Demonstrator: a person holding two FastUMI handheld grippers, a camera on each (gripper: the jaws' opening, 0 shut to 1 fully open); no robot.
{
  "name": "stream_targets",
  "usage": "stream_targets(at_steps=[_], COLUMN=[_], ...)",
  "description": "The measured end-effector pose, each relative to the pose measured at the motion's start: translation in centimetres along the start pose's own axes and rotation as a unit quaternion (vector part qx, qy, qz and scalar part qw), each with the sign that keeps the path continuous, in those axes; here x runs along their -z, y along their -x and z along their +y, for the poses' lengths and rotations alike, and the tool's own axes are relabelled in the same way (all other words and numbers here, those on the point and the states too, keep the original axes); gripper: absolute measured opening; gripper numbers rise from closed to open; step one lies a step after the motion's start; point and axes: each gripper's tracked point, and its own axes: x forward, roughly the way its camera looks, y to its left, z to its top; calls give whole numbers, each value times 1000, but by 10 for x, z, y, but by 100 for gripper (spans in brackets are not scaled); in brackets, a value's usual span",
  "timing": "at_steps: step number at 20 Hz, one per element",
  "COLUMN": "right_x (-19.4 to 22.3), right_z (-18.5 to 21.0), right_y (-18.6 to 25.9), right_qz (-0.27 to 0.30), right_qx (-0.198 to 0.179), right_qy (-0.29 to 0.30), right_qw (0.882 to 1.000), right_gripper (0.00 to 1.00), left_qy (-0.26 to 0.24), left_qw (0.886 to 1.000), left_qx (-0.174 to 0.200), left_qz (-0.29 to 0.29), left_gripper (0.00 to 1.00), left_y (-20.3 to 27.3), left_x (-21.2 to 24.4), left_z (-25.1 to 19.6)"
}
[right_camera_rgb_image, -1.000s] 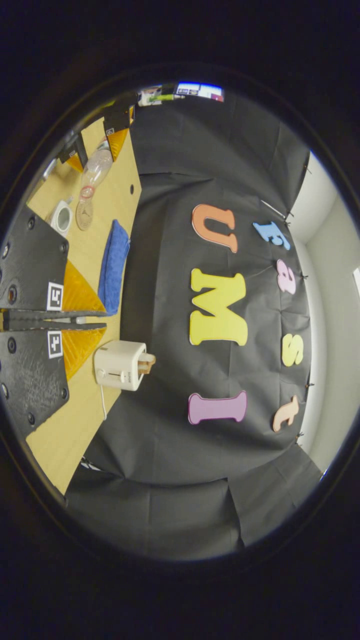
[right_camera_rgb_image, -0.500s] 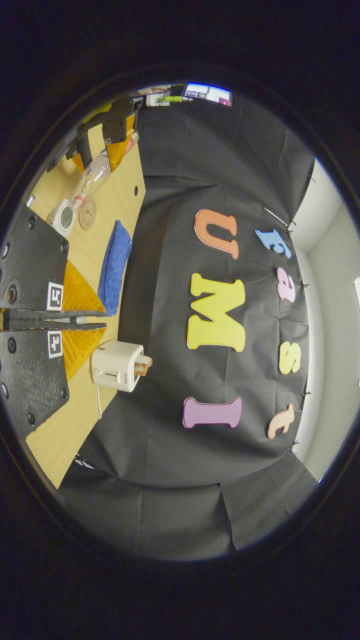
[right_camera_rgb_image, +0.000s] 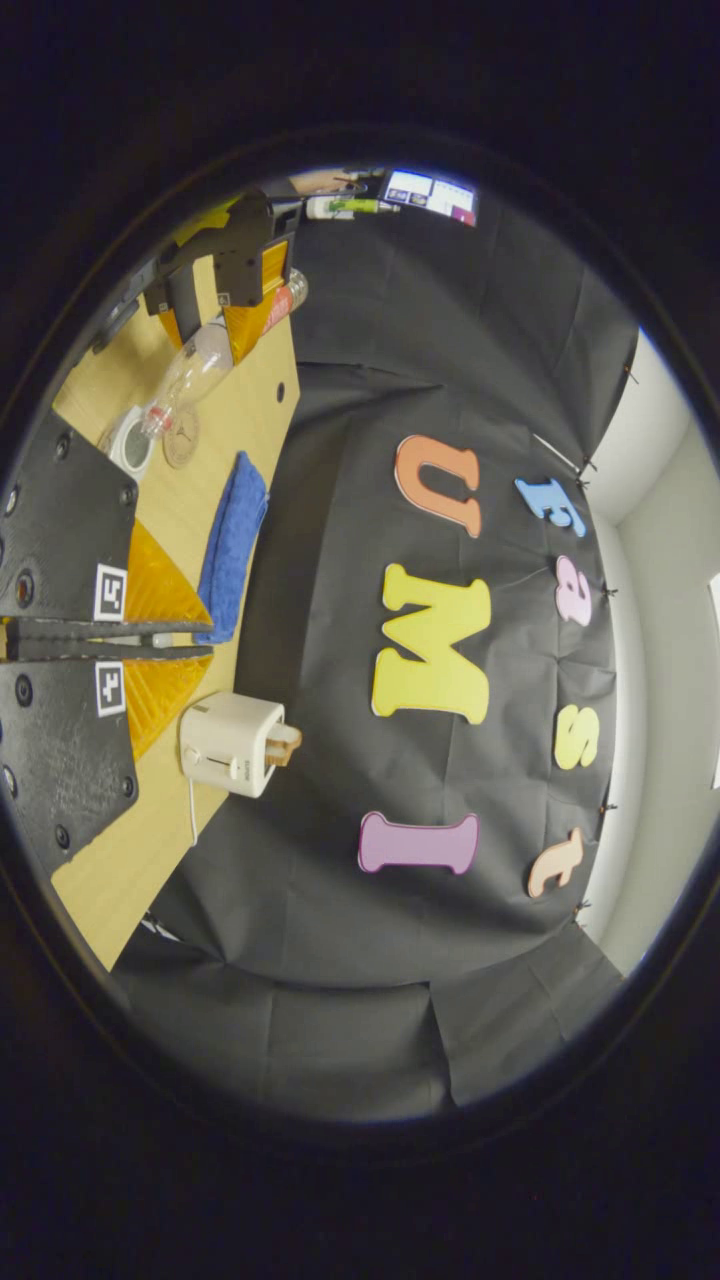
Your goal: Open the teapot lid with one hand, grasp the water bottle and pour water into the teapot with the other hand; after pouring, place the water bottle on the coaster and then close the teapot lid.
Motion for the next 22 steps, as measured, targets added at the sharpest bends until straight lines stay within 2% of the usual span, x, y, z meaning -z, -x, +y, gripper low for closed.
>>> stream_targets(at_steps=[11, 22], right_x=[-2, -6], right_z=[-1, -1], right_y=[1, 3], right_qz=[-4, -12], right_qx=[3, 4], right_qy=[8, 18], right_qw=[1000, 1000], right_gripper=[0, 0], left_qy=[-71, -101], left_qw=[997, 995], left_qx=[0, -1], left_qz=[10, 14], left_gripper=[77, 77], left_y=[-5, -5], left_x=[0, 2], left_z=[16, 22])
